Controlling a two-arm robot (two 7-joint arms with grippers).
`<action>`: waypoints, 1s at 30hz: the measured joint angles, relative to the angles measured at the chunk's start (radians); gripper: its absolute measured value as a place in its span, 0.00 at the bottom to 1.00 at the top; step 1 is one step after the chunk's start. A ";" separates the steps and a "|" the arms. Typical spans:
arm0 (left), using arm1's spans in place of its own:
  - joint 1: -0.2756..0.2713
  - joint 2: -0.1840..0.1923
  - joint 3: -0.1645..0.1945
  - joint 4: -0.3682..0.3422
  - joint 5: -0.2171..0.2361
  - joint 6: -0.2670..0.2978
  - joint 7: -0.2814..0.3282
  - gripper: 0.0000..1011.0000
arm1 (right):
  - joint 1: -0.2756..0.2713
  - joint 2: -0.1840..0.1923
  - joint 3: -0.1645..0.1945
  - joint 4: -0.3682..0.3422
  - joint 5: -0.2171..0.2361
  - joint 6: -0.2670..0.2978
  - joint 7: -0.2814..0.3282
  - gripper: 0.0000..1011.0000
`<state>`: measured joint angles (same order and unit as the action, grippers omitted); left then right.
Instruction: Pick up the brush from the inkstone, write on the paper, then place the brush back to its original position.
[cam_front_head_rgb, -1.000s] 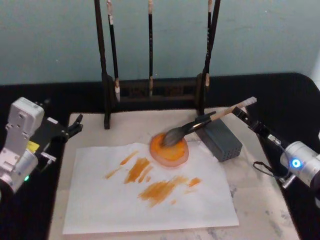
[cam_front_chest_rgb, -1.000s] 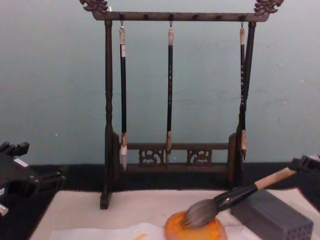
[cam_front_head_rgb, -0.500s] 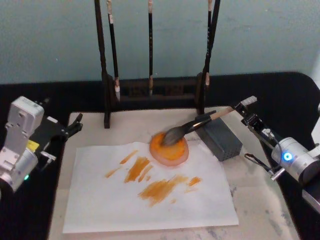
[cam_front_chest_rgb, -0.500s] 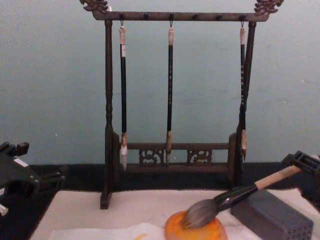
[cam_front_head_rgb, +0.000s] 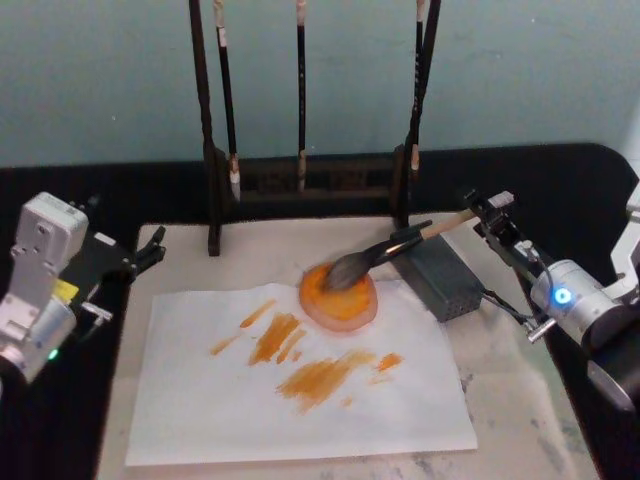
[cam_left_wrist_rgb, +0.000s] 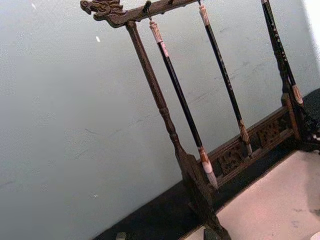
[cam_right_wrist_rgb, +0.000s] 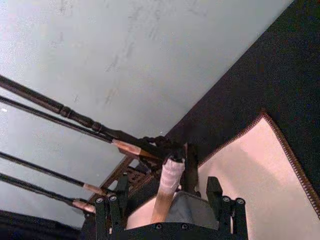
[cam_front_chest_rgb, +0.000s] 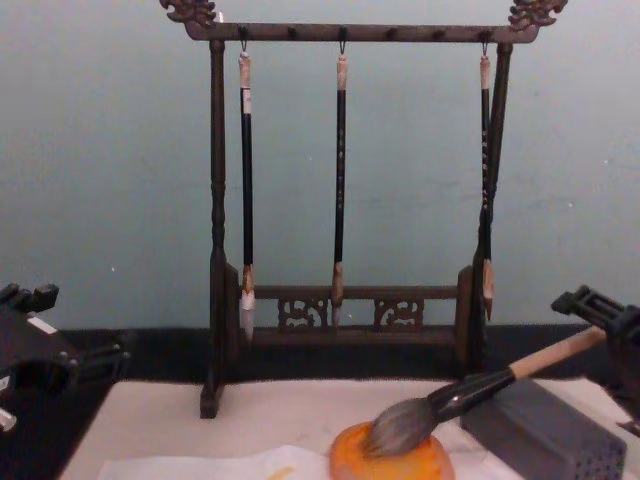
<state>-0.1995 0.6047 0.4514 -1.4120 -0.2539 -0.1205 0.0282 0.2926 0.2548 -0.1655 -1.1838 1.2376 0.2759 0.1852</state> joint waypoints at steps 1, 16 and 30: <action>0.000 0.000 0.000 0.000 0.000 0.000 0.000 0.99 | 0.004 -0.002 -0.001 0.005 0.001 -0.003 0.000 0.99; 0.000 0.000 0.000 0.000 0.000 0.000 0.000 0.99 | 0.033 -0.009 -0.030 0.049 0.032 -0.042 -0.004 0.99; 0.000 0.000 0.000 0.000 0.000 0.000 0.000 0.99 | 0.039 0.007 -0.059 0.063 0.060 -0.057 0.008 0.99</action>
<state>-0.1995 0.6047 0.4514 -1.4120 -0.2539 -0.1205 0.0283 0.3312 0.2614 -0.2249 -1.1212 1.2973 0.2190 0.1936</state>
